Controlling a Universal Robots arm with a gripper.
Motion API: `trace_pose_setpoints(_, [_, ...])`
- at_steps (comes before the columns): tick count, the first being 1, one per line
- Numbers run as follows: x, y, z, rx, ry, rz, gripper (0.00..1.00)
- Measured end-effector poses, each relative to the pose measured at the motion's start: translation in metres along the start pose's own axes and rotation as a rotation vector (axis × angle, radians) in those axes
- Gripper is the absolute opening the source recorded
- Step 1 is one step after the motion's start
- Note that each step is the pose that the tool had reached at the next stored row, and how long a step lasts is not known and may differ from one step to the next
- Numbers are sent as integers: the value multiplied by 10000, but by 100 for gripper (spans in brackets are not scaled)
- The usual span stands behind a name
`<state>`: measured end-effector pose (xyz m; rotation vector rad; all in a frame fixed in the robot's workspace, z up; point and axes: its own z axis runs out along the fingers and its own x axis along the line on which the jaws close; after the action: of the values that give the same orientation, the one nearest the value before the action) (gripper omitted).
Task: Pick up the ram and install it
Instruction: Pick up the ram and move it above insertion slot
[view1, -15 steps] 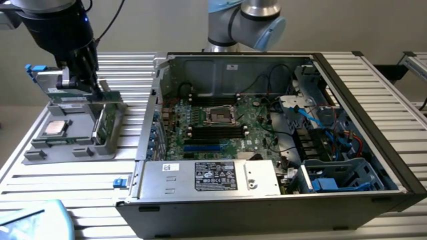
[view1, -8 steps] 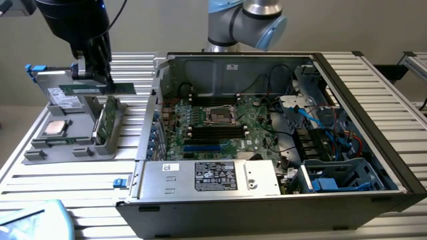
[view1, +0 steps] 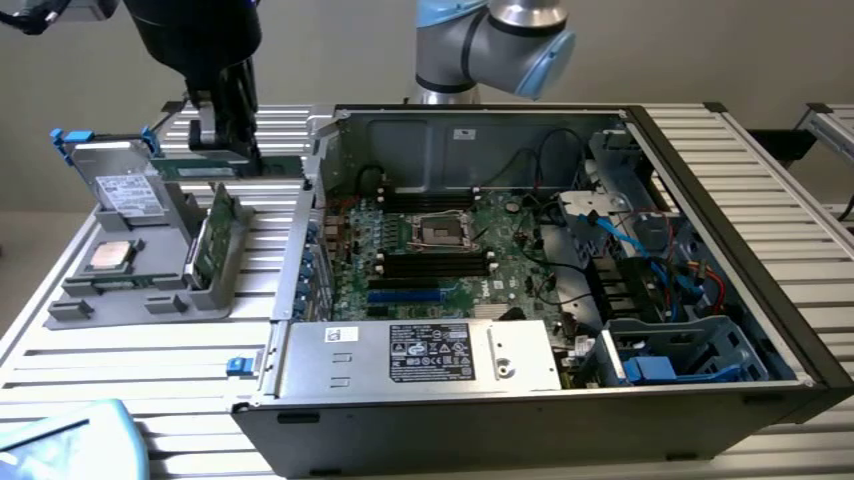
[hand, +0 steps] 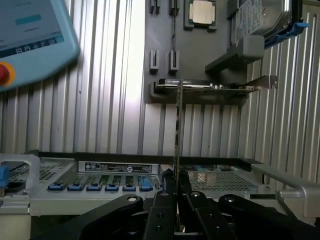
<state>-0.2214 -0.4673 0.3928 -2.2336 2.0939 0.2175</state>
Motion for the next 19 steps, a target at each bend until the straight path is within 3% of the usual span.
trace_pose_setpoints(10, [61, -449, -29, 17, -275, -15, 14])
trace_pose_setpoints(19, [86, -854, -51, 18, -295, -16, 14])
